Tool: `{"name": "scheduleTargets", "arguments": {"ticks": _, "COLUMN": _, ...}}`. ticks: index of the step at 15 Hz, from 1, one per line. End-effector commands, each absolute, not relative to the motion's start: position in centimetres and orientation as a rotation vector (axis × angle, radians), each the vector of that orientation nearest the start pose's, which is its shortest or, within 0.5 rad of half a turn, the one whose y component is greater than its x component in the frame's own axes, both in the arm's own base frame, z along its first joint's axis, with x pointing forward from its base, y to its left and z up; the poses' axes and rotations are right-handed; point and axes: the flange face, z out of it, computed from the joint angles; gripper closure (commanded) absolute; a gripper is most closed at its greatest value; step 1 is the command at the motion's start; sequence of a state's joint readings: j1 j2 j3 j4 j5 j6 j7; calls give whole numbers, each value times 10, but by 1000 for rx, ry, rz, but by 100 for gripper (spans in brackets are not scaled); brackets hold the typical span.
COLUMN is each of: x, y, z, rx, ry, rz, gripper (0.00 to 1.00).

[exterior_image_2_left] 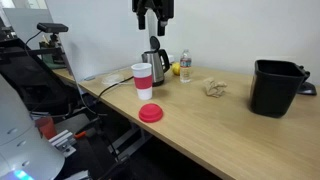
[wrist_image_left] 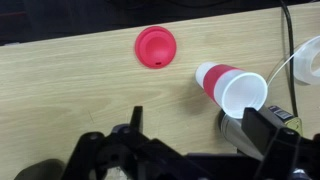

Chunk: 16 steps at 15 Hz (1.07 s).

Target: Cover the cup with the pink cover

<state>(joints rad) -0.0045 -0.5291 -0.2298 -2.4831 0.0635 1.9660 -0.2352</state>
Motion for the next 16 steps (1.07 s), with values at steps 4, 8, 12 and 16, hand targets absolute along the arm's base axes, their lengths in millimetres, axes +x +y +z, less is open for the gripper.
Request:
{"name": "scheduleTargets", "arguments": {"ticks": 4, "x": 378, "y": -89, "z": 470, "rx": -2962, "ry": -39, "rz": -11, "gripper": 0}}
{"name": "scheduleTargets", "arguments": {"ticks": 8, "x": 378, "y": -89, "z": 470, "rx": -2982, "ry": -47, "rz": -7, "gripper": 0}}
{"name": "scheduleTargets", "arguments": {"ticks": 12, "x": 375, "y": -87, "z": 469, "rx": -2948, "ry": -54, "rz": 64, "gripper": 0}}
{"name": "scheduleTargets", "arguments": {"ticks": 16, "x": 369, "y": -84, "z": 467, "rx": -2948, "ry": -36, "rz": 100, "gripper": 0}}
